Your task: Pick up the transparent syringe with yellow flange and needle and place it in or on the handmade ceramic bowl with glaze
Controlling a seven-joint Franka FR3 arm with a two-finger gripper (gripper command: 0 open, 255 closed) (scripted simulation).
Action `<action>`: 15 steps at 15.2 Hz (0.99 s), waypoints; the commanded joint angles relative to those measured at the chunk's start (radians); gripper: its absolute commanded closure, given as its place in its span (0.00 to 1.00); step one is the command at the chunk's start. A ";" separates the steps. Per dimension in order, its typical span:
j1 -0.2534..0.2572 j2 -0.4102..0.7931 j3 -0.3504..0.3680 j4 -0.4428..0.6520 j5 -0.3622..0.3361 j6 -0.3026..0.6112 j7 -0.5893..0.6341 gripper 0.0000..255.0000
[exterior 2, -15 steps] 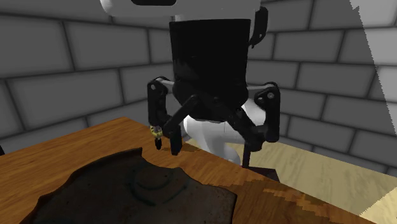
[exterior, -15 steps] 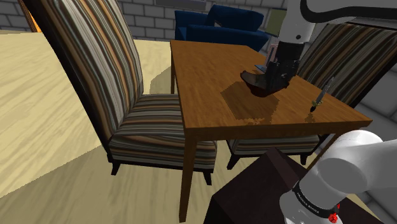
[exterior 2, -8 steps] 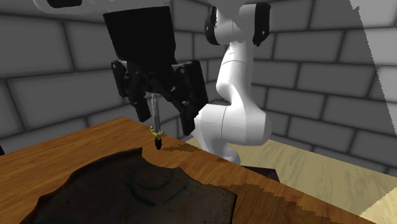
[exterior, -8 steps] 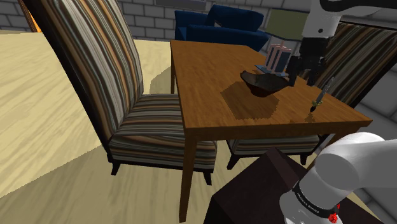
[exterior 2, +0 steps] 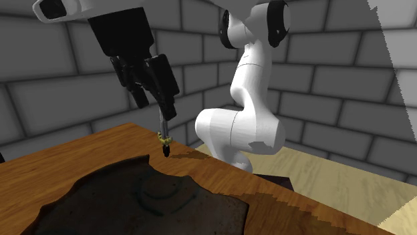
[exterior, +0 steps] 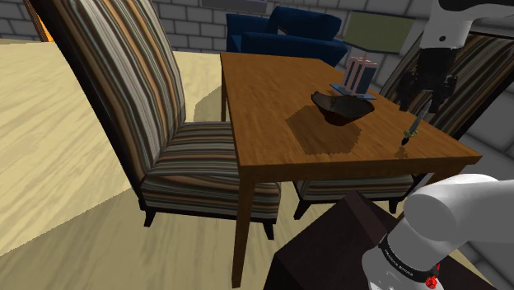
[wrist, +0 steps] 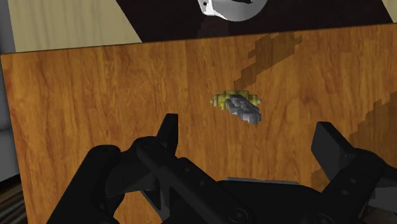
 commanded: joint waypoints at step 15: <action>-0.012 -0.052 -0.006 -0.109 -0.011 0.055 0.005 1.00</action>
